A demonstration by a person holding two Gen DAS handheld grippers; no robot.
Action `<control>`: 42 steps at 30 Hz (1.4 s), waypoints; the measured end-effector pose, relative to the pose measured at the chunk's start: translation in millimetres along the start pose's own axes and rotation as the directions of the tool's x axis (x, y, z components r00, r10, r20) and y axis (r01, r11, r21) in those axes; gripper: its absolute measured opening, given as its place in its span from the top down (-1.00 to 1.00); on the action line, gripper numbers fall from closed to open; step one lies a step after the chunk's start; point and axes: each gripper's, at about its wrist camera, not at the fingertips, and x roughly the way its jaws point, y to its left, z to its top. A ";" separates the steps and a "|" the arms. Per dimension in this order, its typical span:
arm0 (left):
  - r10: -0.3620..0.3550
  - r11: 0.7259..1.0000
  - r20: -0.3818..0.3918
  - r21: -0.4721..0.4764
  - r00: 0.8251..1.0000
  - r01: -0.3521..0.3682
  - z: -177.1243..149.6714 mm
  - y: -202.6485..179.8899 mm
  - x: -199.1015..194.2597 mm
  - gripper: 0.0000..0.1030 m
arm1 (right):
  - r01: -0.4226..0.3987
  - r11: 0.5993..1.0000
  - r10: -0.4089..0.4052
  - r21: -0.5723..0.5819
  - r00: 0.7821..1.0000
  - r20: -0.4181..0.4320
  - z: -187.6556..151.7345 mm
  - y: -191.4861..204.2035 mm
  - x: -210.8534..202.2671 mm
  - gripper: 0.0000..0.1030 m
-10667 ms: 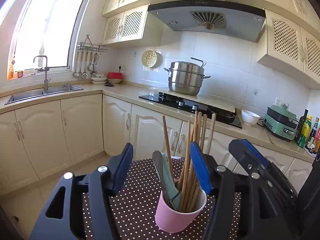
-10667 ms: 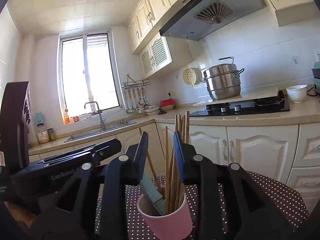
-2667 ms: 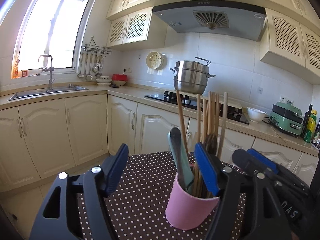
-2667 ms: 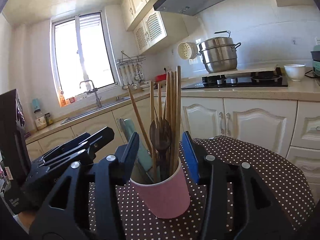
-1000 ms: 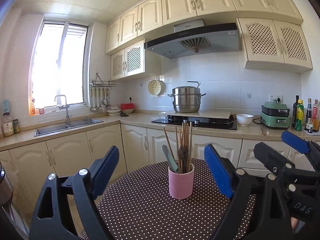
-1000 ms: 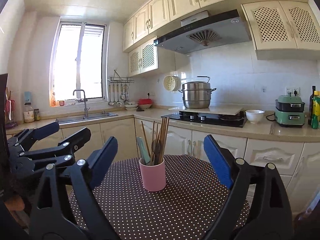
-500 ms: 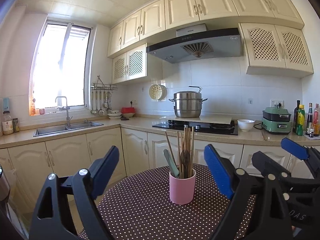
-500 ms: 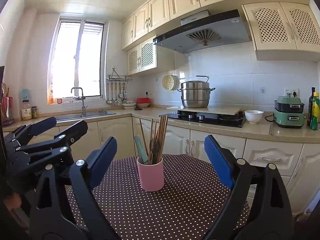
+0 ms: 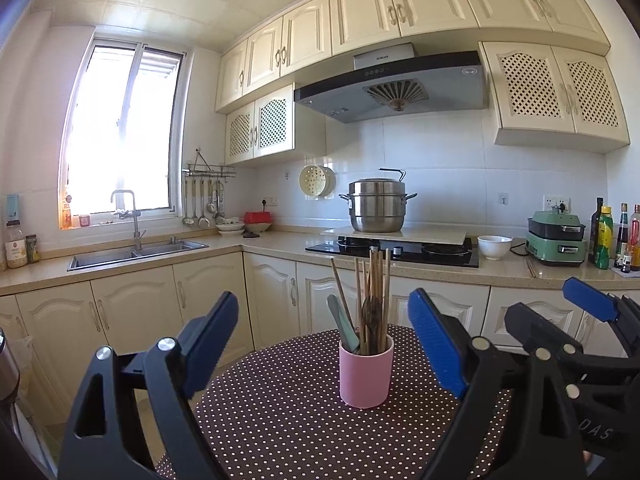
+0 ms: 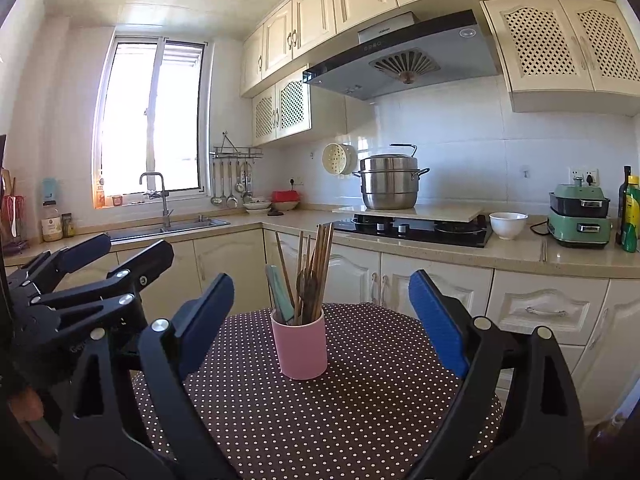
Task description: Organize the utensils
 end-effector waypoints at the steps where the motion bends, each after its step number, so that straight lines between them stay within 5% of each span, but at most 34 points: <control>1: -0.001 1.000 0.001 -0.002 1.000 0.001 -0.2 -0.1 0.0 -0.65 | -0.001 1.000 0.001 0.001 1.000 -0.001 -0.1 -0.3 0.2 -0.71; 42: 0.004 1.000 0.000 -0.017 1.000 -0.004 0.1 -0.8 1.9 -0.65 | -0.004 1.000 0.004 0.013 1.000 -0.012 -3.0 -3.8 3.0 -0.71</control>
